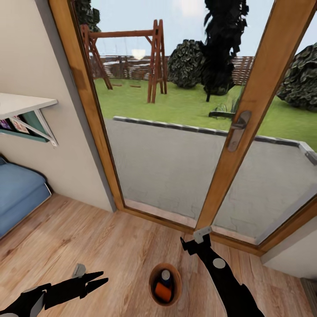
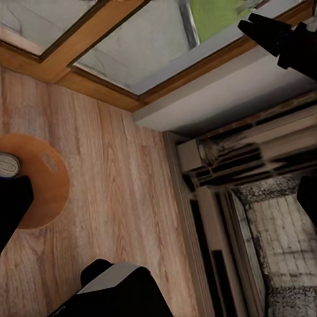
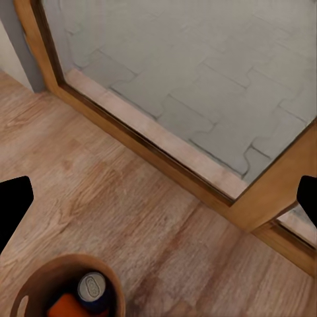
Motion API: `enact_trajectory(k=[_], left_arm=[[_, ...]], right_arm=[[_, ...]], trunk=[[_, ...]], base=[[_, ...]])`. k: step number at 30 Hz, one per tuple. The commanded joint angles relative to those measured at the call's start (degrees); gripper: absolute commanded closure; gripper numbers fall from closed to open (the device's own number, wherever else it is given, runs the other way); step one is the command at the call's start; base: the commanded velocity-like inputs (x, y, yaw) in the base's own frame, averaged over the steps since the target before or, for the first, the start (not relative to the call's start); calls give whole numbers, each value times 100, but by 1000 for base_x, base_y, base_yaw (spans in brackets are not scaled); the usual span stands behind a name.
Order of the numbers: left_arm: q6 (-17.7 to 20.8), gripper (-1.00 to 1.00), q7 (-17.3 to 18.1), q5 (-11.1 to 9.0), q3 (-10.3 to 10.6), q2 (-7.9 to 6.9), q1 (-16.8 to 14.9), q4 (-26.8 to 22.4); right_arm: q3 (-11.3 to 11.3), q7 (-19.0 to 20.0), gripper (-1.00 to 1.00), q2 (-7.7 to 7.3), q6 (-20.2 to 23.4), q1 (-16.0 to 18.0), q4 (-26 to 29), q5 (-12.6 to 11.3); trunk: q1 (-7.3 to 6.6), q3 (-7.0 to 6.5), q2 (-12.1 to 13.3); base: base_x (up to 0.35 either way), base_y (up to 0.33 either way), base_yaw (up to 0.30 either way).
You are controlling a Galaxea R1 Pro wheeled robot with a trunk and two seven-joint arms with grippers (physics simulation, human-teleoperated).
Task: Put the three can of soda from the living room inside the tash can in the kitchen.
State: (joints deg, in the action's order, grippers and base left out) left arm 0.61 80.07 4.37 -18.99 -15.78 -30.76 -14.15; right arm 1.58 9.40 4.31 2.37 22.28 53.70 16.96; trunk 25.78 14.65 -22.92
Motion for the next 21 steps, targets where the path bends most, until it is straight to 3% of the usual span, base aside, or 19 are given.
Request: enact_trajectory(k=[1, 21], left_arm=[[0, -100, 0, 0, 0, 1, 0, 0], [0, -100, 0, 4, 2, 2, 0, 0]], right_arm=[[0, 0, -100, 0, 0, 1, 0, 0], [0, -3, -100, 0, 10, 0, 0, 0]], trunk=[[0, -7, 0], [0, -21, 0]], base=[[0, 0, 0], [0, 0, 0]])
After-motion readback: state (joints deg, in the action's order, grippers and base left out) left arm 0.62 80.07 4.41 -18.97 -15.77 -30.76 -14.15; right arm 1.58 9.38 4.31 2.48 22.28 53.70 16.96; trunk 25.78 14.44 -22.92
